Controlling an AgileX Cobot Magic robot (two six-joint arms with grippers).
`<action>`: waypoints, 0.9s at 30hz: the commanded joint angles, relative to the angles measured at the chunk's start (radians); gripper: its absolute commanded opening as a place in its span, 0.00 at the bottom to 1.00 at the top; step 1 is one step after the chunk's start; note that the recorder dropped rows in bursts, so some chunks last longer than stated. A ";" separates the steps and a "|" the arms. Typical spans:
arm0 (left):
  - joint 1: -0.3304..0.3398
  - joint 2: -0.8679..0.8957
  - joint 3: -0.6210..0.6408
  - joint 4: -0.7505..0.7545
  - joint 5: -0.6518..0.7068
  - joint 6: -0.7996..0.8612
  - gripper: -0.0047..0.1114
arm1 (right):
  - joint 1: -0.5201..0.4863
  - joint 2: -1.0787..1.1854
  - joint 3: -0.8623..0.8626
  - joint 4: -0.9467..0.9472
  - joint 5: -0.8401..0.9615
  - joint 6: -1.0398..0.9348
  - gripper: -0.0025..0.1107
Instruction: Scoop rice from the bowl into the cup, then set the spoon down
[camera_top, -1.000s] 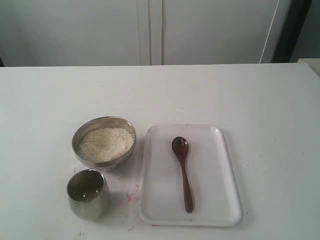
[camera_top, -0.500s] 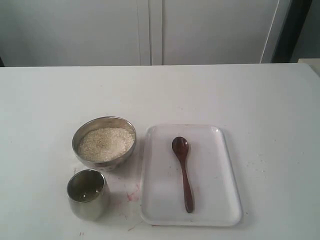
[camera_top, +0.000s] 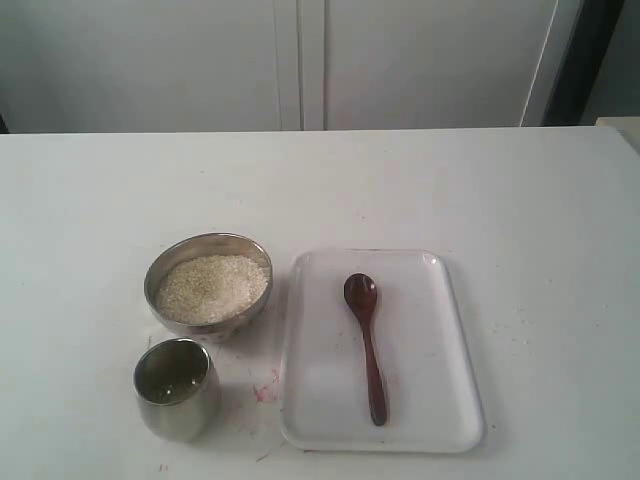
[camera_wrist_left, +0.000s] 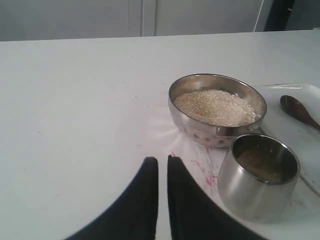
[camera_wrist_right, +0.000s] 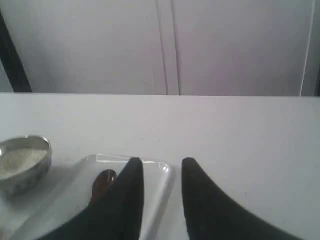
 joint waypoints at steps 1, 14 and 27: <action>-0.007 0.001 -0.007 -0.006 -0.004 -0.001 0.16 | -0.003 -0.006 0.070 0.165 -0.114 -0.318 0.26; -0.007 0.001 -0.007 -0.006 -0.004 -0.001 0.16 | -0.003 -0.117 0.193 0.159 -0.094 -0.255 0.26; -0.007 0.001 -0.007 -0.006 -0.004 -0.001 0.16 | -0.003 -0.117 0.193 0.116 0.054 -0.255 0.26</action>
